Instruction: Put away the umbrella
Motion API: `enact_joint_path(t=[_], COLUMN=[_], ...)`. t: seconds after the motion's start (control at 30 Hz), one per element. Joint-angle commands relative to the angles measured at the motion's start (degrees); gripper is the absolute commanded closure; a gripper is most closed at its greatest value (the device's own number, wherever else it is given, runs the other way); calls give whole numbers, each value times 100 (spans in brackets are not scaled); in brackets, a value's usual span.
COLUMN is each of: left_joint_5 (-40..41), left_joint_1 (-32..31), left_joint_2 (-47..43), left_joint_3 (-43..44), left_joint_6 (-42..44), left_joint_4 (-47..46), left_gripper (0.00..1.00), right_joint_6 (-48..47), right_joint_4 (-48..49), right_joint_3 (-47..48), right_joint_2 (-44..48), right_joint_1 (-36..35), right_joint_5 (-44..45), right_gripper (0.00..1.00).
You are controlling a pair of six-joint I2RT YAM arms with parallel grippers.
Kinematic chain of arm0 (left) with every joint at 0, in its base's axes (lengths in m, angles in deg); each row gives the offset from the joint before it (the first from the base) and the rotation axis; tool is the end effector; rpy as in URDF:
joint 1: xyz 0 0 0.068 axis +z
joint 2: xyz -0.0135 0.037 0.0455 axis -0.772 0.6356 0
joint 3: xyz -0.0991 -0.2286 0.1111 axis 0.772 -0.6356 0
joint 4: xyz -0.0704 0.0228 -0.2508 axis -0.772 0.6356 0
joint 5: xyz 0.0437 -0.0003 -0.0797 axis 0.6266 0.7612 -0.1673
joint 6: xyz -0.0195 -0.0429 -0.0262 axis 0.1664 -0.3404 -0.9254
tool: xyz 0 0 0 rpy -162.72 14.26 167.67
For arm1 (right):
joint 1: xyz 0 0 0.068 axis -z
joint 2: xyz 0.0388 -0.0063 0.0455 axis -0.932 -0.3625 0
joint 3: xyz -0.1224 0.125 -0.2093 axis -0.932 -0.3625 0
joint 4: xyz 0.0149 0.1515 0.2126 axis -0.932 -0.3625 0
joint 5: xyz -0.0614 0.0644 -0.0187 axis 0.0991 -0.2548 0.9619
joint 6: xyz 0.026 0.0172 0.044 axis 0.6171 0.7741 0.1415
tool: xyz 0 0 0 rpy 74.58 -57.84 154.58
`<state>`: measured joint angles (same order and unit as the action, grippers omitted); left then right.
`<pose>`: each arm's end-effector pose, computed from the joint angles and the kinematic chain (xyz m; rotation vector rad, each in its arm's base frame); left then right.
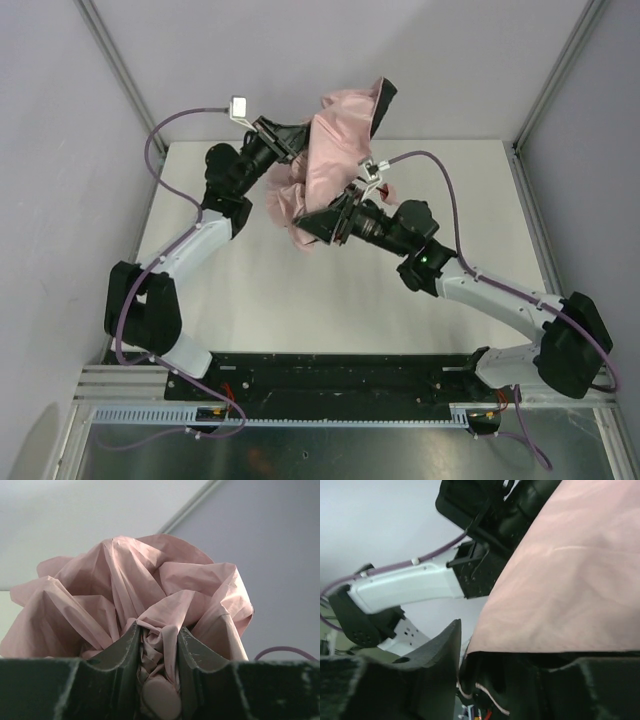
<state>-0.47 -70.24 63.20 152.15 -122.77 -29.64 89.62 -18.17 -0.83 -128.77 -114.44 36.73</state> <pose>0.3375 -0.1341 0.3805 -0.0928 1.3825 -1.3473 0.2073 0.2316 0.3692 -0.3880 1.4368 1.5635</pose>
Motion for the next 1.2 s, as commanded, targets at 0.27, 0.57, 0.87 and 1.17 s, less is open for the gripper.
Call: enact_joint_path(t=[0.27,0.57,0.87,1.17], left_joint_5=[-1243,-1079,-518,-813], left_joint_1=[37,-43,-156,-86], left_joint_2=[-178,-372,-688,-541], left_joint_3=[446,274,22,195], left_joint_6=[-220,-44,592,355], left_joint_4=[-1141,-1139,-876,-757], left_gripper=[100,100,100,100], right_joint_6=[-930,-537,-296,-1003], right_joint_4=[-1820,-1553,-1384,-705], right_joint_3=[104,99,99,-132], right_joint_2=[1333,1272,1113,1310], right_joint_1=[-834,-885,-1164,-1279], right_joint_5=[2445,2418,2702,-164], right_gripper=[40,41,85,100])
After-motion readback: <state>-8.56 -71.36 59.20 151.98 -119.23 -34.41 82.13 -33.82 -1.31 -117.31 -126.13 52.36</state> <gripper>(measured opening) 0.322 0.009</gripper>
